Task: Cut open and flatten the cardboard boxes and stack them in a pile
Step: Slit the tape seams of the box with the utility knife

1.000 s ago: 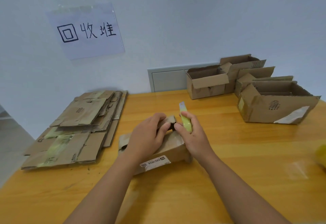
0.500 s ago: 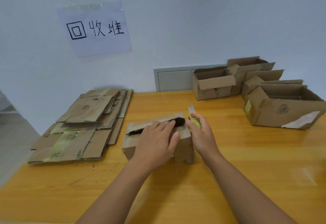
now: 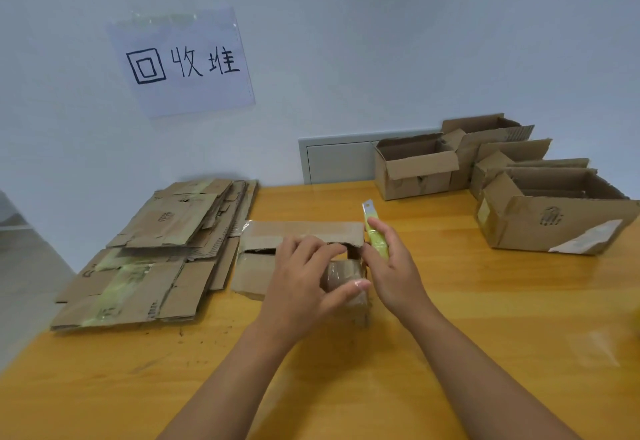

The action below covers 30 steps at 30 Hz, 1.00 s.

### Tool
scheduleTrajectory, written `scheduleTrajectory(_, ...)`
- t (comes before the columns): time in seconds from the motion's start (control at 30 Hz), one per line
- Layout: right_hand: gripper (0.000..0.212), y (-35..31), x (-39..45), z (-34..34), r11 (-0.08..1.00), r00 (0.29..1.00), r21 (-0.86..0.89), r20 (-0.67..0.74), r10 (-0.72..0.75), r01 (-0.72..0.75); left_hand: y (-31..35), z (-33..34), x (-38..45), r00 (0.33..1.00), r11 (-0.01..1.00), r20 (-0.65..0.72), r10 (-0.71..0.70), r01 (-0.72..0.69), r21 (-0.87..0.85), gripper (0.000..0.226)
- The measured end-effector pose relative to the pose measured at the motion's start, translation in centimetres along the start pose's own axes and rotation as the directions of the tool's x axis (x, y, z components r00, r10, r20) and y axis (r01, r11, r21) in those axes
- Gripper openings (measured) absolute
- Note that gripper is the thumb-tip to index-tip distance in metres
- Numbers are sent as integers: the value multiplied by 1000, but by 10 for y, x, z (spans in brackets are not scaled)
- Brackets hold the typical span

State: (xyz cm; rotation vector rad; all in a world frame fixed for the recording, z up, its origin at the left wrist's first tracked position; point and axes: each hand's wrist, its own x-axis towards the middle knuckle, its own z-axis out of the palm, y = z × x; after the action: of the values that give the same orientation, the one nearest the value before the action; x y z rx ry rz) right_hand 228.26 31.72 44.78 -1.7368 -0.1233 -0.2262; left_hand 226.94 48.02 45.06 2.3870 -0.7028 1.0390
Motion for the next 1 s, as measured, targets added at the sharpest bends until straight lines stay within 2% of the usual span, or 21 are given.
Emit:
scheduleTrajectory(0.2, 51, -5, 9, 6, 998, 999, -28, -16, 47, -48, -8, -1, -3, 989, 979, 142, 39, -66, 192, 89)
scheduleTrajectory(0.3, 59, -5, 10, -1, 997, 997, -32, 29, 72, -71, -13, -2, 2, 977, 994, 212, 16, -38, 105, 90)
scheduleTrajectory(0.4, 68, -6, 2, -19, 996, 995, 69, 90, 44, -50, -15, 2, 10, 959, 998, 280, -50, 40, 41, 96)
scheduleTrajectory(0.47, 59, -5, -5, -30, 991, 1000, 134, 14, -10, 8, -16, 2, 15, 938, 991, 325, -117, 131, -23, 97)
scheduleTrajectory(0.53, 32, -4, -13, -38, 984, 987, 148, -143, -77, 98, -17, 1, 18, 905, 968, 377, -199, 241, -65, 94)
scheduleTrajectory(0.6, 20, -3, -20, -41, 975, 973, 170, -203, -106, 141, -16, 1, 18, 896, 954, 375, -237, 287, -84, 89)
scheduleTrajectory(0.7, 31, -3, -26, -38, 970, 984, 184, -104, -142, 159, -16, 0, 14, 905, 927, 324, -275, 339, -161, 79)
scheduleTrajectory(0.8, 37, -2, -28, -31, 979, 988, 136, -1, -151, 150, -16, -2, 10, 899, 902, 315, -306, 379, -207, 83)
scheduleTrajectory(0.9, 34, 1, -29, -25, 988, 989, 70, 36, -143, 141, -14, -3, 10, 870, 888, 394, -298, 404, -220, 85)
scheduleTrajectory(1.0, 32, 5, -29, -26, 991, 993, 74, 36, -112, 109, -15, -5, 11, 821, 882, 497, -282, 425, -202, 86)
